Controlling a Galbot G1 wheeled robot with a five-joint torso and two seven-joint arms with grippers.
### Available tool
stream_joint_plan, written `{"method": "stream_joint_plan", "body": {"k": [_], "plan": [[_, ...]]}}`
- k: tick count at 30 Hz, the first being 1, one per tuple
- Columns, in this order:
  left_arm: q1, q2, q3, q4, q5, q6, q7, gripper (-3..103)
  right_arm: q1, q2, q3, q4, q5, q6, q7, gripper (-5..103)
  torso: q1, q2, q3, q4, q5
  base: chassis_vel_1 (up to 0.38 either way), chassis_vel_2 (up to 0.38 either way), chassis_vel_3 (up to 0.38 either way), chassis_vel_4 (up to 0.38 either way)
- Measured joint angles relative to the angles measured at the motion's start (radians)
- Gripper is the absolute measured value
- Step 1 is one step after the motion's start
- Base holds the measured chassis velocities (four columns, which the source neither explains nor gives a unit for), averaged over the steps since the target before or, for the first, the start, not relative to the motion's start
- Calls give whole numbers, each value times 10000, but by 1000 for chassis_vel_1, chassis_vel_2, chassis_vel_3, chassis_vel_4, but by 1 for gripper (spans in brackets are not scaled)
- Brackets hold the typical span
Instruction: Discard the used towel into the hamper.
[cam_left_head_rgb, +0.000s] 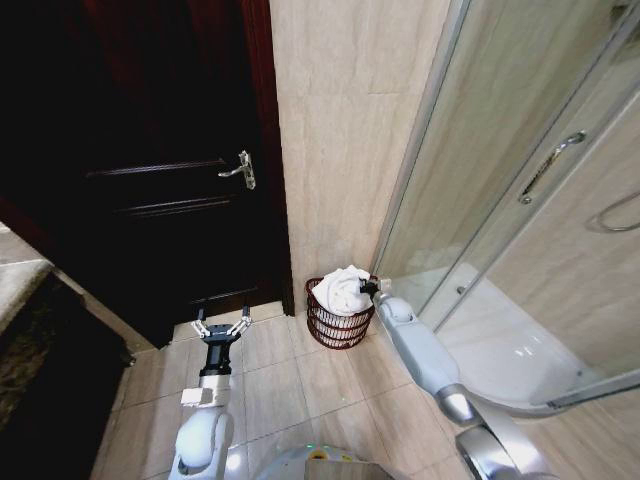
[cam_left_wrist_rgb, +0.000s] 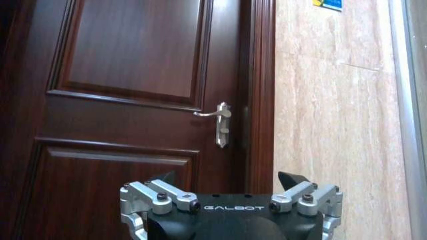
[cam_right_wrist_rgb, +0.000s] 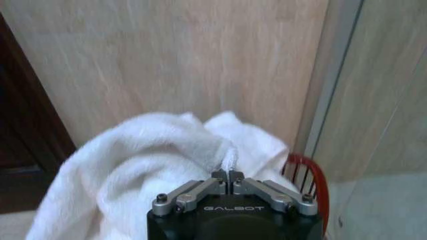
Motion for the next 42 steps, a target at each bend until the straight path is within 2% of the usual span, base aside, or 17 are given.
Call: {"method": "stream_joint_plan", "body": {"k": [5, 9, 15, 18, 19, 22, 23, 24, 27, 28, 32, 33, 34, 37, 41, 42], "plan": [[-33, 0, 68, 33, 108, 19, 4, 100, 110, 296, 282, -797, -351, 380, -417, 1, 0, 0, 0, -1, -2, 0, 0, 0, 0], [44, 0, 62, 65, 183, 21, 14, 100, 425, 900, 692, -1965, -632, 717, -975, 1, 0, 0, 0, 0, -2, 0, 0, 0, 0], [135, 0, -3, 24, 193, 63, 13, 100, 464, 1264, 907, -2204, -1017, 742, -901, -2, 0, -1, 0, 3, 0, 0, 0, 0, 0], [88, 1, -3, 1, 186, 147, -127, 100, 127, 1001, 949, -1109, -1159, 769, -669, 13, 0, 0, 0, 4, 1, 0, 0, 0, 0], [88, 1, -3, 1, 186, 147, -127, 100, 127, 1001, 949, -1109, -1159, 769, -669, 13, 0, 0, 0, 4, 1, 0, 0, 0, 0], [39, 0, 121, 18, 209, 204, -326, 100, -389, 472, 785, 416, -1056, 1008, -173, 28, 0, -1, 0, -2, 1, 0, 0, 0, 0], [32, 0, 167, 27, 256, 234, -363, 100, -692, 233, 734, 1269, -924, 1110, 5, 28, 1, -1, 0, -1, 1, 0, 0, 0, 0], [32, 0, 167, 27, 256, 234, -363, 100, -692, 233, 734, 1269, -924, 1110, 5, 28, 1, -1, 0, -1, 1, 0, 0, 0, 0], [3, -1, 266, 39, 316, 268, -415, 100, -1654, -235, 919, 3619, -789, 1208, 231, 44, 0, 0, -1, 1, 0, 0, 0, 0, 0], [3, -1, 266, 39, 316, 268, -415, 100, -1654, -235, 919, 3619, -789, 1208, 231, 44, 0, 0, -1, 1, 0, 0, 0, 0, 0], [-110, 0, 308, 55, 319, 292, -425, 100, -3180, -600, 1452, 6321, -757, 1246, 461, 66, -1, 0, -1, -1, 0, 0, 0, 0, 0], [-110, 0, 308, 55, 319, 292, -425, 100, -3180, -600, 1452, 6321, -757, 1246, 461, 66, -1, 0, -1, -1, 0, 0, 0, 0, 0], [-136, 1, 310, 55, 314, 319, -425, 100, -3441, -653, 1555, 6747, -756, 1227, 476, 72, -1, 0, -1, -2, -1, 0, 0, 0, 0], [-175, 1, 329, 32, 300, 436, -426, 100, -3849, -717, 1740, 7336, -839, 1263, 480, 78, -1, 0, -1, -1, 0, 0, 0, 0, 0], [-169, 0, 398, -13, 297, 595, -429, 100, -4778, -677, 2278, 8608, -938, 1320, 595, 98, -56, -117, -63, 1, -1, 0, 0, 0, 0], [-169, 0, 398, -13, 297, 595, -429, 100, -4778, -677, 2278, 8608, -938, 1320, 595, 98, -56, -117, -63, 1, -1, 0, 0, 0, 0]]}}
